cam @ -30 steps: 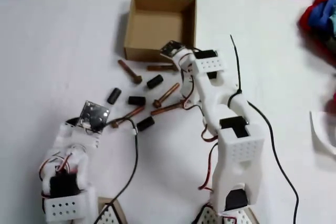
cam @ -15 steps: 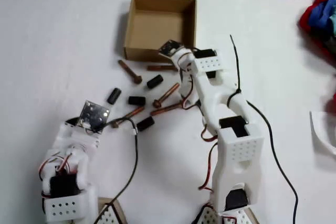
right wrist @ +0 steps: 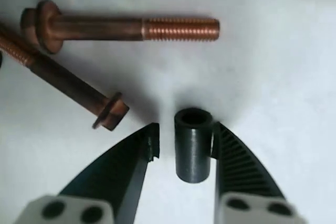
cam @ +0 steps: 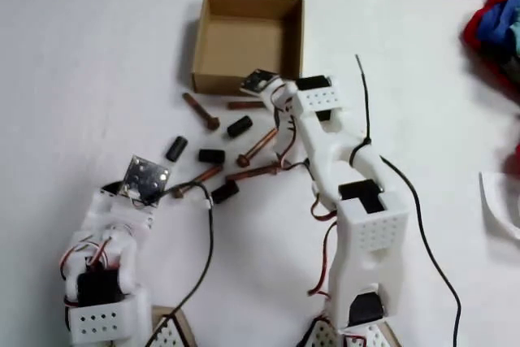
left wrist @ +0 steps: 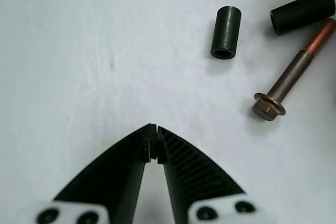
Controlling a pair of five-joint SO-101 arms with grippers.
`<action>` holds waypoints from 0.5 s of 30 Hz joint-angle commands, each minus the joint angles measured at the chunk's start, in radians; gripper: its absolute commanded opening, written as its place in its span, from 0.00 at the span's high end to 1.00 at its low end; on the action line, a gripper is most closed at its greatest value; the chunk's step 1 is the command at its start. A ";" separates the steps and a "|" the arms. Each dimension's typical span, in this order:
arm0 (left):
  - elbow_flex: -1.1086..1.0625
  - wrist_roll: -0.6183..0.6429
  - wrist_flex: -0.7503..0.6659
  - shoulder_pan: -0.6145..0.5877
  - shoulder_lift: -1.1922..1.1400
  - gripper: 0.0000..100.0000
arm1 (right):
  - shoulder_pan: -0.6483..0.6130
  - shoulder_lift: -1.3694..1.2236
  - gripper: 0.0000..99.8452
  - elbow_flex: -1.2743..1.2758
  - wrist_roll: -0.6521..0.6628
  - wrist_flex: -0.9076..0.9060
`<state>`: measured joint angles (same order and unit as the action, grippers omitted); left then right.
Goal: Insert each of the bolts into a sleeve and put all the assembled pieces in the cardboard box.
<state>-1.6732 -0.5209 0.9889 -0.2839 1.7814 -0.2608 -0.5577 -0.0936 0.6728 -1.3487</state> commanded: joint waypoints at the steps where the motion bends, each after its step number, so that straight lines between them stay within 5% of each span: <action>1: -0.013 -0.005 -0.012 -0.009 0.003 0.96 | 0.051 -0.005 0.83 0.002 0.005 -0.022; 8: -0.013 -0.005 -0.012 -0.009 0.003 0.96 | 0.059 -0.015 0.84 0.006 0.006 -0.021; 12: -0.013 -0.005 -0.012 -0.009 0.003 0.96 | 0.058 -0.015 0.98 0.003 -0.002 -0.018; 15: -0.013 -0.005 -0.011 -0.009 0.003 0.96 | 0.064 -0.013 0.98 0.003 -0.002 -0.018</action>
<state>-1.6732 -0.5209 0.9889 -0.2839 1.7814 -0.2102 -0.5623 -0.0951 0.6728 -1.3487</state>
